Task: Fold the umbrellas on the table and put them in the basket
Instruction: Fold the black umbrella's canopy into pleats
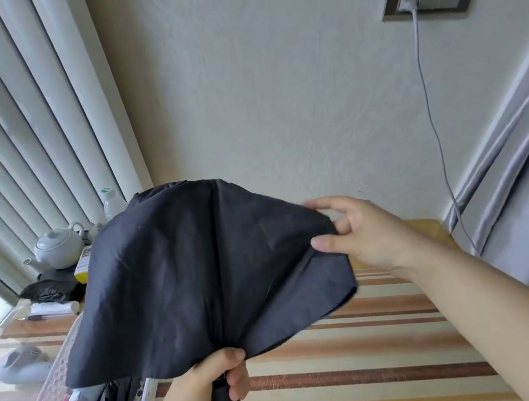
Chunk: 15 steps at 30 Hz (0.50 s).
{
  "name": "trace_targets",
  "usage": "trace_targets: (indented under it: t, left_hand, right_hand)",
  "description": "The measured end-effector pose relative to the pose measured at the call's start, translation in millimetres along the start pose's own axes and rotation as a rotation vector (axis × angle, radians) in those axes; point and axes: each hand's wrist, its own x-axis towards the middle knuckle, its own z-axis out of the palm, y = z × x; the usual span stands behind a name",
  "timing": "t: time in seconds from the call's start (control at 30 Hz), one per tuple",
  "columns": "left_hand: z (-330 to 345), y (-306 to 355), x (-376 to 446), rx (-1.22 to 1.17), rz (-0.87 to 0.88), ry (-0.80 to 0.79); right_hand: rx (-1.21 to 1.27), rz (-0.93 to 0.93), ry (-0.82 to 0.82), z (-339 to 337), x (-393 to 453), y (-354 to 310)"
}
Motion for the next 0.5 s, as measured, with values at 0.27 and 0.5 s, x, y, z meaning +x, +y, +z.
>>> trace_targets:
  t: [0.27,0.5]
  left_hand:
    - [0.4,6.5,5.2,-0.084,-0.044,-0.005]
    - [4.1,4.2,10.3,0.002,-0.023,-0.009]
  right_hand:
    - [0.367,-0.070,-0.203,-1.9,-5.9,1.4]
    - [0.336,-0.038,0.143,8.1,10.8,-8.3]
